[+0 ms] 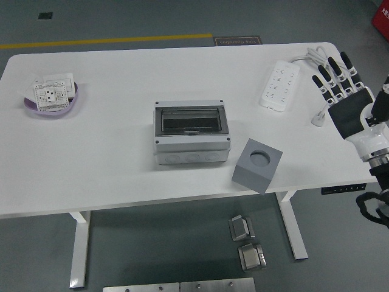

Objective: Pick up the cylinder from the cube,place it in the box,flap close box

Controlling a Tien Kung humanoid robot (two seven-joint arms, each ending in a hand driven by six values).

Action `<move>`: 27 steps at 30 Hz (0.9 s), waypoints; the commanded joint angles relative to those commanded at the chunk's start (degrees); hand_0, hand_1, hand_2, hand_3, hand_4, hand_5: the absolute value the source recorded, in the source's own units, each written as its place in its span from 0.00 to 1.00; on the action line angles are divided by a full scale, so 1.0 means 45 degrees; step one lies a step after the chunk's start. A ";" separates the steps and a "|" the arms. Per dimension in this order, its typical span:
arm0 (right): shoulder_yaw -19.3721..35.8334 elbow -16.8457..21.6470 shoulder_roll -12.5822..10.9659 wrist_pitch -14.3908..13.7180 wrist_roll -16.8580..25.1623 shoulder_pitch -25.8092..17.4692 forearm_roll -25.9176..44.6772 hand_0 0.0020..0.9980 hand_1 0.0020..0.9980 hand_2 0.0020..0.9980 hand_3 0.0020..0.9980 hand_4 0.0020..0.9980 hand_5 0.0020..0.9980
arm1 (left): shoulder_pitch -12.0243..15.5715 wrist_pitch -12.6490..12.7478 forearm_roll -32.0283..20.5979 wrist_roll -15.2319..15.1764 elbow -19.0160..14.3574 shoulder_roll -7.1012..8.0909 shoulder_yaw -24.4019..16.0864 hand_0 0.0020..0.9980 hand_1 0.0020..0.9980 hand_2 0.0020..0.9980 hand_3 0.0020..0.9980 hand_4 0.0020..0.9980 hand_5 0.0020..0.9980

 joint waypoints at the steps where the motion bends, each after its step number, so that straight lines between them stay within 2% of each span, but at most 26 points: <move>1: 0.0048 0.0038 -0.0012 0.0091 -0.0080 0.0010 0.0317 1.00 0.91 0.93 0.99 0.99 1.00 | -0.0002 0.0002 -0.0048 -0.0011 -0.0001 0.0003 0.0034 0.65 0.66 0.55 0.58 0.54 0.23; 6: 0.0232 0.0186 -0.0045 0.0296 -0.0310 0.0060 0.1303 1.00 0.91 0.92 0.98 0.98 1.00 | -0.0004 0.0006 -0.0228 -0.0057 -0.0005 -0.0006 0.0178 0.65 0.66 0.55 0.58 0.54 0.23; 17: 0.0587 0.0252 -0.0233 0.0314 -0.0572 0.0253 0.1185 1.00 0.91 0.93 0.98 0.98 1.00 | -0.0007 0.0012 -0.0374 -0.0090 0.0000 -0.0031 0.0265 0.65 0.66 0.55 0.58 0.54 0.23; 27: 0.0539 -0.0146 -0.0112 0.0119 -0.0416 0.0297 0.1338 1.00 0.92 0.93 0.98 0.99 1.00 | -0.0028 -0.0008 -0.0334 -0.0054 -0.0010 -0.0093 0.0207 0.65 0.66 0.55 0.58 0.54 0.23</move>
